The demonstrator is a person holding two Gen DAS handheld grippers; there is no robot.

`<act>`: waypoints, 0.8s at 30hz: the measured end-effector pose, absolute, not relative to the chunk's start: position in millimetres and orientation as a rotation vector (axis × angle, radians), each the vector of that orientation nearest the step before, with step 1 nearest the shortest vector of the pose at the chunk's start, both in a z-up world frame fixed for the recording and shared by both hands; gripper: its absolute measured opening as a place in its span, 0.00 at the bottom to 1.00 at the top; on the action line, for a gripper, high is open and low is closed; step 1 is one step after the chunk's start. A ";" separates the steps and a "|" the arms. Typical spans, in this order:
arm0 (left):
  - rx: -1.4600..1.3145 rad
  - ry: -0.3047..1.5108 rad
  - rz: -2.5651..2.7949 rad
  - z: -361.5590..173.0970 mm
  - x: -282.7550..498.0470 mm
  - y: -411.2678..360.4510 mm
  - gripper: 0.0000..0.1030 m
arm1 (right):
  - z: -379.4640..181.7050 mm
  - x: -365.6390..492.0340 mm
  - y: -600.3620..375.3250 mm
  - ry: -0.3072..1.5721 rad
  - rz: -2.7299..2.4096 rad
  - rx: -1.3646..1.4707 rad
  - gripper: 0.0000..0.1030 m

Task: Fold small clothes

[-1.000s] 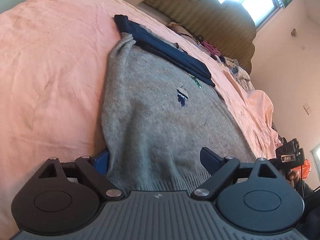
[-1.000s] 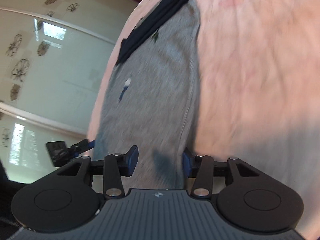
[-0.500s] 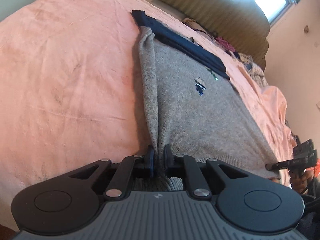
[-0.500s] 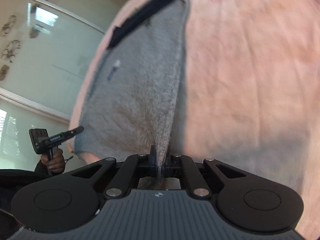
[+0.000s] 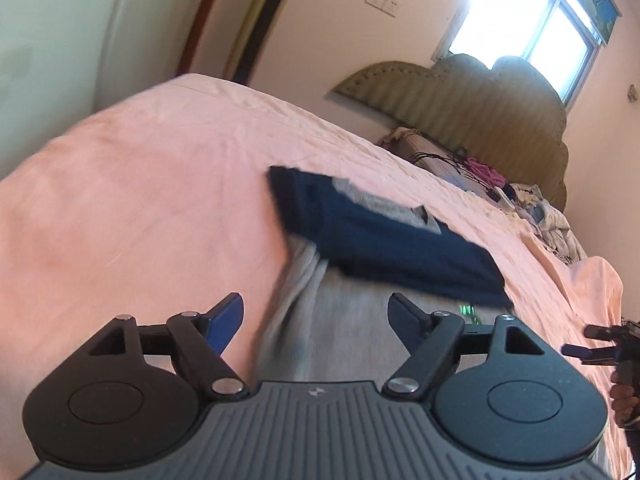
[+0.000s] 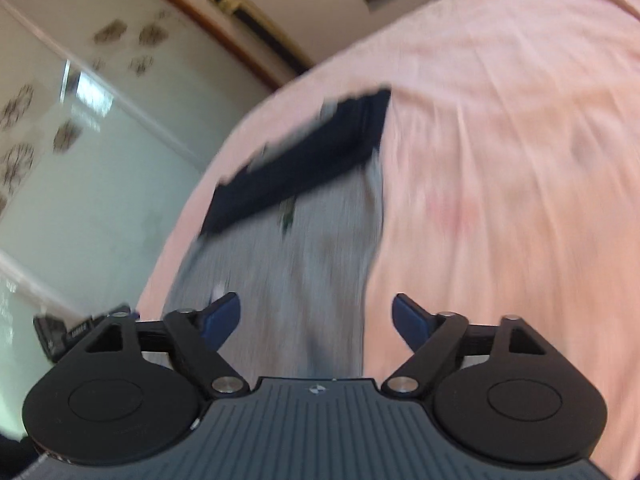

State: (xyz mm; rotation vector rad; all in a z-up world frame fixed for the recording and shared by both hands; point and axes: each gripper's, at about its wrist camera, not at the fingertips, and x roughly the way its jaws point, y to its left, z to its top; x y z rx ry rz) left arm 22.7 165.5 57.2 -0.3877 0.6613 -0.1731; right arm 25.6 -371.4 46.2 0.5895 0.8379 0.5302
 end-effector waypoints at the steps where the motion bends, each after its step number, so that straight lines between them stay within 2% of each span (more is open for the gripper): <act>1: -0.376 0.671 -0.149 54.6 47.8 159.9 0.77 | 42.8 49.5 -372.3 0.830 0.505 0.599 0.84; 5: -0.329 0.706 -0.095 44.4 107.8 138.0 0.77 | 23.8 132.3 -362.8 0.865 0.404 0.649 0.83; 9: -0.279 0.692 -0.140 48.1 82.1 128.1 0.77 | 18.1 152.1 -341.6 0.899 0.447 0.648 0.83; 12: -0.133 0.636 -0.166 51.0 21.2 125.8 0.77 | 27.4 108.5 -330.3 0.930 0.557 0.550 0.83; 15: -0.086 0.659 -0.168 44.1 -41.8 140.5 0.77 | 25.6 47.1 -342.5 0.950 0.602 0.530 0.83; 20: -0.252 0.802 -0.177 24.3 -116.8 176.0 0.78 | 8.7 -44.5 -370.7 1.016 0.583 0.658 0.83; 24: -0.405 0.838 -0.341 24.2 -158.2 179.8 0.96 | 4.1 -92.3 -367.9 1.073 0.687 0.711 0.83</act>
